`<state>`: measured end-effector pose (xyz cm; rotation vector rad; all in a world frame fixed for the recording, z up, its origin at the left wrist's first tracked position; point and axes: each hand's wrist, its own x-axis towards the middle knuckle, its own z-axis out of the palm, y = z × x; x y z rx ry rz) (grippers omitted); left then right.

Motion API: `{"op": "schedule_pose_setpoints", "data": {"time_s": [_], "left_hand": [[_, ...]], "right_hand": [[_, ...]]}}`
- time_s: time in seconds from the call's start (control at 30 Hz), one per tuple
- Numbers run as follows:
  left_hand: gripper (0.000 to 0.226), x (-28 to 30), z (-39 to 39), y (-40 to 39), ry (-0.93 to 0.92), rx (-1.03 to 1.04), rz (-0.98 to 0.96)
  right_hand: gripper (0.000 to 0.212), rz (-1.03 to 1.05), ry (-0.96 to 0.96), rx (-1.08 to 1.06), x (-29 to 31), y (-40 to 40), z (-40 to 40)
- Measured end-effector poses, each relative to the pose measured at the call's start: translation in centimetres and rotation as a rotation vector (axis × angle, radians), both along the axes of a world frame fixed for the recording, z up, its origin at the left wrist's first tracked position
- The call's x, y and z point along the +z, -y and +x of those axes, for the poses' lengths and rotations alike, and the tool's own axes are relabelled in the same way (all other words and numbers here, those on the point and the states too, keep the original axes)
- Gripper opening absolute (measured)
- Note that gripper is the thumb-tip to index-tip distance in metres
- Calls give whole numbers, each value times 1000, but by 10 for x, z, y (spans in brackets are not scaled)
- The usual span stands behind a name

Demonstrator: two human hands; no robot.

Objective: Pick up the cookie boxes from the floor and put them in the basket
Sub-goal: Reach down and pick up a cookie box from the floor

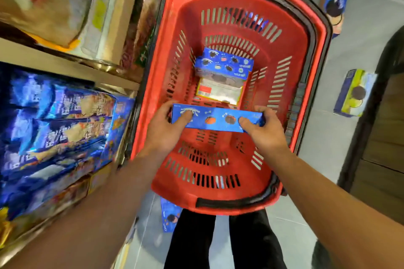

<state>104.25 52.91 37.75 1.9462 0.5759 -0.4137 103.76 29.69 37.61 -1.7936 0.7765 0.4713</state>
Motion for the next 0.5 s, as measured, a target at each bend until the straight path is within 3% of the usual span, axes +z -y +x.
{"op": "schedule_pose_setpoints", "data": {"time_s": [0.1, 0.23, 0.37, 0.5], "left_hand": [[16, -21, 6, 3, -7, 11, -10], [29, -45, 16, 8, -54, -51, 54], [46, -70, 29, 15, -120, -120, 176], [55, -96, 48, 23, -112, -77, 172]], "right_hand": [[60, 117, 24, 135, -16, 6, 0], [64, -121, 130, 429, -34, 18, 8], [60, -184, 180, 445, -54, 18, 22], [61, -133, 83, 404, -83, 15, 39]]}}
